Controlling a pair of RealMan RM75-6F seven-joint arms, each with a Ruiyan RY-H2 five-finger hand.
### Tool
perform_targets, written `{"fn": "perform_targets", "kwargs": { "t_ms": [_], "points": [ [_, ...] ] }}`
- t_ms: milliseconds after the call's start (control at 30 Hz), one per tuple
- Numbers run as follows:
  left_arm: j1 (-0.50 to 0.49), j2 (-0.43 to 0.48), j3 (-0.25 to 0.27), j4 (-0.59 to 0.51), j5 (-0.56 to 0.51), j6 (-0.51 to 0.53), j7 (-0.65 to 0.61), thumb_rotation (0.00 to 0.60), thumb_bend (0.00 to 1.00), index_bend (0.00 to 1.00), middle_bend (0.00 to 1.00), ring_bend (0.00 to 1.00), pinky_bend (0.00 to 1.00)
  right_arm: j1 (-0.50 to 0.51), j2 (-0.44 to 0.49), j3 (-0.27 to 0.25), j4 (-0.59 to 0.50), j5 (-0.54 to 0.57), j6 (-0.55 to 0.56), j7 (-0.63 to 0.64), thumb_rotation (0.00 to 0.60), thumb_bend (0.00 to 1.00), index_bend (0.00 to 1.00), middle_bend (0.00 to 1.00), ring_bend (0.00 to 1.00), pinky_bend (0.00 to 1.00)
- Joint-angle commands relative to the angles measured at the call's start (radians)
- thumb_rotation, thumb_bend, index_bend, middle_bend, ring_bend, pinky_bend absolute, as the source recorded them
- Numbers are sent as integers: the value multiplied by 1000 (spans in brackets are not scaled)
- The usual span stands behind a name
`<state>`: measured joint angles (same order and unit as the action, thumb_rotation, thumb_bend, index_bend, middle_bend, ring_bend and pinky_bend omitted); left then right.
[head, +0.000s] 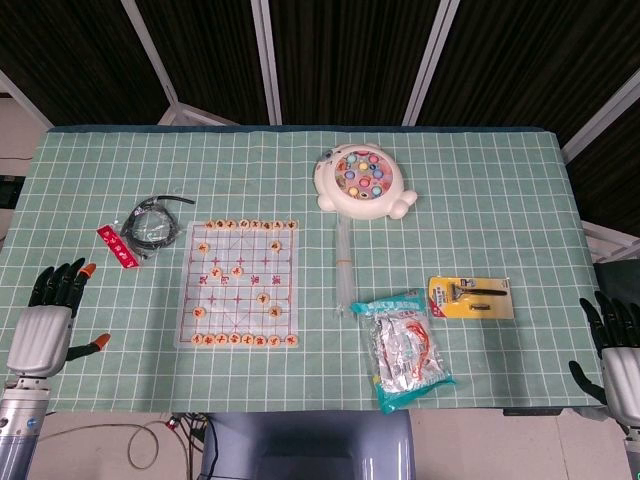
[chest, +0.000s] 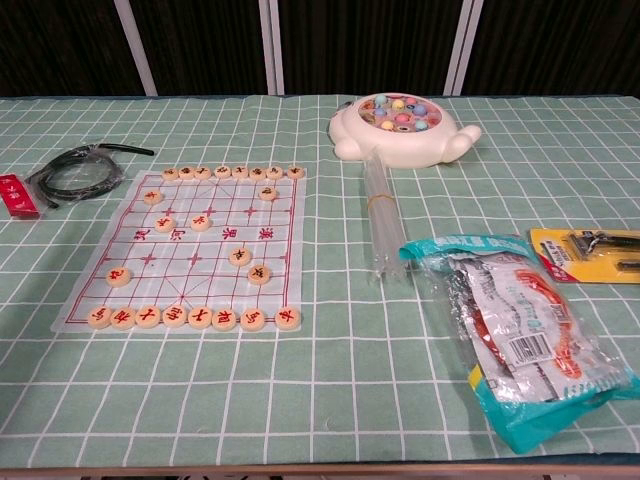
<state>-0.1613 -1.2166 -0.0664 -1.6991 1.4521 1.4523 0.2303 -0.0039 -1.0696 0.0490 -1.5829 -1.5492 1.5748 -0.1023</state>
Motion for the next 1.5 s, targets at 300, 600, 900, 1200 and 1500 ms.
{"fn": "perform_targets", "kwargs": {
  "t_ms": [300,600,900,1200,1500],
  "points": [
    [-1,0,1,1,1,-2,3,600,0,0,0,0,0,0,1,0,-3,3,-3,2,600,344,0,0,0,0],
    [-7,-7,-5,2,-14,-13,14,600,0,0,0,0,0,2,1,6,-4,18,-9,5,600,344,0,0,0,0],
    [-45,-13,-55,12,-40,-19,104,600,1,0,107,101,186,3,2,10,-7,27,-14,13,600,344,0,0,0,0],
    [-183,-51,-157,16,-130,-153,205,600,62,82,672,633,725,5,2,12,-14,38,-22,17,600,344,0,0,0,0],
    [-326,-107,-210,53,-318,-342,326,600,156,318,884,815,910,5,9,15,-20,51,-31,34,600,344,0,0,0,0]
  ]
}}
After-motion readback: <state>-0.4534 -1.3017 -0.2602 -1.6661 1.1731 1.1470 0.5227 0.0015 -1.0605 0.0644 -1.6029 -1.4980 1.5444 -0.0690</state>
